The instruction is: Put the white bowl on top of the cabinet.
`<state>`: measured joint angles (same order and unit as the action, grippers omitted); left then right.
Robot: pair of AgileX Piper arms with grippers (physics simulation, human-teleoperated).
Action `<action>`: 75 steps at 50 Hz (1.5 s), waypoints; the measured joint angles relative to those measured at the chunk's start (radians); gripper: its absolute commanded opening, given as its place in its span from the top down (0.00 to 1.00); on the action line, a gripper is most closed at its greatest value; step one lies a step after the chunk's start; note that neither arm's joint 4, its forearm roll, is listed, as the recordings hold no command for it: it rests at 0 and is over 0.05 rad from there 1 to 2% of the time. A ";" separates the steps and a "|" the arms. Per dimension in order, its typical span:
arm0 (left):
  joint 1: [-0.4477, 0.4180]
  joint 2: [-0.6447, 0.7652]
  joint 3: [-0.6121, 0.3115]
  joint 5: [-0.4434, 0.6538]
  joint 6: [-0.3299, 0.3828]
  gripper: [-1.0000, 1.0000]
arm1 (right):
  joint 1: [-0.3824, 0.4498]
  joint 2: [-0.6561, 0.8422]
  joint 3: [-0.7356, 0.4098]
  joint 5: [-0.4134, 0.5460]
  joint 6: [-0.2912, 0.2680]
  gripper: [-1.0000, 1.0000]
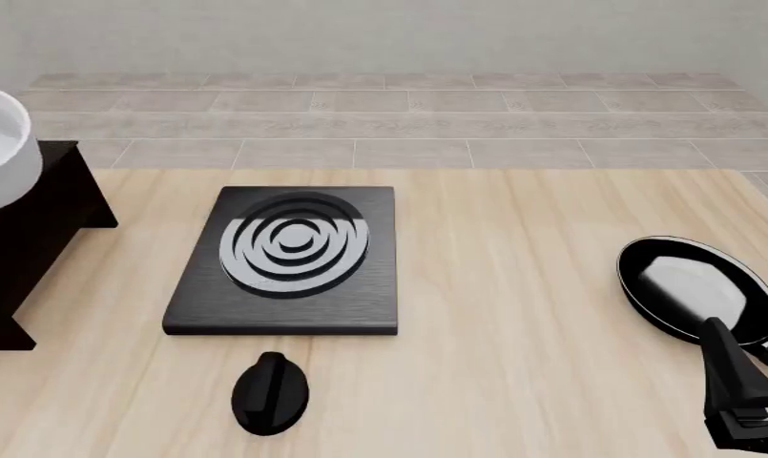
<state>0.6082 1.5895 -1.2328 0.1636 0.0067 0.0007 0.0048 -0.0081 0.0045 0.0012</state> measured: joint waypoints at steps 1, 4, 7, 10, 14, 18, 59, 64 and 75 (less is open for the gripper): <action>0.003 0.000 0.003 -0.003 0.001 1.00 | 0.000 0.000 0.000 0.000 0.000 0.00; 0.011 0.001 0.011 -0.012 0.002 1.00 | 0.000 0.000 0.000 0.000 0.000 0.00; 0.019 0.002 0.021 -0.023 0.002 1.00 | 0.000 0.000 0.000 0.000 0.000 0.00; 0.028 0.004 0.031 -0.035 0.002 1.00 | 0.000 0.000 0.000 0.000 0.000 0.00; 0.043 0.008 0.044 -0.050 0.002 1.00 | 0.000 0.000 0.000 0.000 0.000 0.00; 0.055 0.010 0.054 -0.061 0.003 1.00 | 0.000 0.000 0.000 0.000 0.000 0.00; 0.040 -0.131 0.063 0.009 -0.020 0.00 | 0.000 0.000 0.000 0.000 0.000 0.00; 0.025 -0.162 0.072 0.025 -0.035 0.00 | 0.000 0.000 0.000 0.000 0.000 0.00; -0.008 -0.221 0.113 0.039 -0.072 0.00 | 0.000 0.000 0.000 0.000 0.000 0.00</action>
<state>0.6004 1.3684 -1.1198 0.2028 -0.0648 0.0007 0.0048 -0.0081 0.0045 0.0012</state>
